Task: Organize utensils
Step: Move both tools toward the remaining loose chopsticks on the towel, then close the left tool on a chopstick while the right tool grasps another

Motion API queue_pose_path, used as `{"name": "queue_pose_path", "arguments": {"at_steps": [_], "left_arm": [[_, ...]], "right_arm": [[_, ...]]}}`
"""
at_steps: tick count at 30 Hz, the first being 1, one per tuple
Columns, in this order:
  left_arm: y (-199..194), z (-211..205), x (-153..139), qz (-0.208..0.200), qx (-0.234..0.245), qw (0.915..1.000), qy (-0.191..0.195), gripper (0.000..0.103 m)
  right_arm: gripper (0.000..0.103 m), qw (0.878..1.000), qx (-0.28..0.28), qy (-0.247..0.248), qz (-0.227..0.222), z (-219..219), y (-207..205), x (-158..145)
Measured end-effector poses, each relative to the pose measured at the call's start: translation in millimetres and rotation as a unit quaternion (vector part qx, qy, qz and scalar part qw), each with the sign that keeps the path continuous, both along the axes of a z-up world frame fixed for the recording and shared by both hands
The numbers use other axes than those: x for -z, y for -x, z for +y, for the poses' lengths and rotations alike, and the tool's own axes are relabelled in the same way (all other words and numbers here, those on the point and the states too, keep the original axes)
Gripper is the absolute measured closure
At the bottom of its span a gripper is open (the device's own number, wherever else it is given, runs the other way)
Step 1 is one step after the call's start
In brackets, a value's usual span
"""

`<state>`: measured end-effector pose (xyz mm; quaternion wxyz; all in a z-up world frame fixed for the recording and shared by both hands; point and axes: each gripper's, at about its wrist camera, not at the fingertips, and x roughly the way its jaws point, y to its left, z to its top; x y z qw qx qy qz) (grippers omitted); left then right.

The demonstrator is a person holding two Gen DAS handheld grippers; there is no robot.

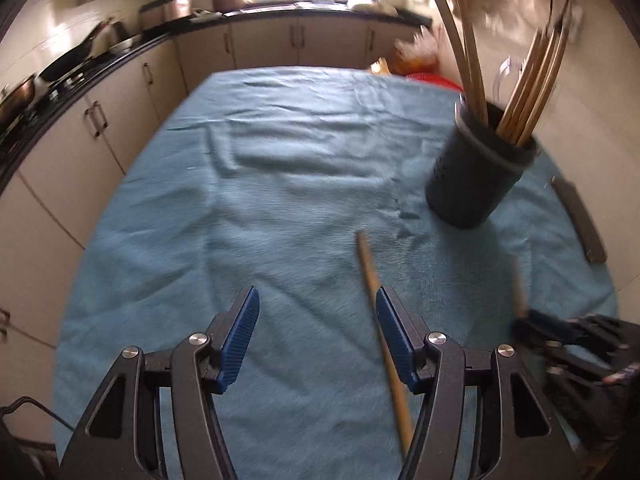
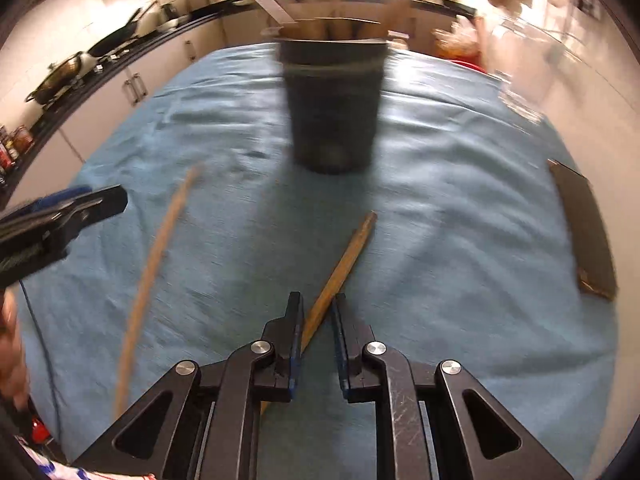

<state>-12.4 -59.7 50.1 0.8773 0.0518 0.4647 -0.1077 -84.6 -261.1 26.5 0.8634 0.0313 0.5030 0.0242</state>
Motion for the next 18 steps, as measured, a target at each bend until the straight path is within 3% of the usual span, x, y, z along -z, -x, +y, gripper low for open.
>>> {"name": "queue_pose_path", "arguments": {"at_steps": [6, 10, 12, 14, 18], "left_arm": [[-31.1, -27.8, 22.1, 0.038, 0.014, 0.999, -0.016, 0.044], [-37.1, -30.3, 27.0, 0.034, 0.0, 0.999, -0.029, 0.08], [-33.9, -24.0, 24.7, 0.043, -0.003, 0.999, -0.012, 0.093], [-28.4, -19.6, 24.3, 0.058, -0.002, 0.9983, 0.009, 0.093], [-11.7, -20.6, 22.6, 0.065, 0.013, 0.9977, 0.013, 0.093]], "right_arm": [[0.086, 1.0, 0.029, -0.003, 0.008, -44.7, 6.5, -0.8], [0.086, 0.999, 0.028, -0.02, 0.006, -56.6, -3.0, 1.6], [0.086, 0.999, 0.016, -0.032, 0.003, -57.9, -8.7, 1.9], [0.086, 0.999, -0.001, -0.048, 0.004, -58.6, -13.9, 2.8], [0.086, 0.999, -0.01, -0.049, 0.014, -57.4, -20.5, 2.7]]}}
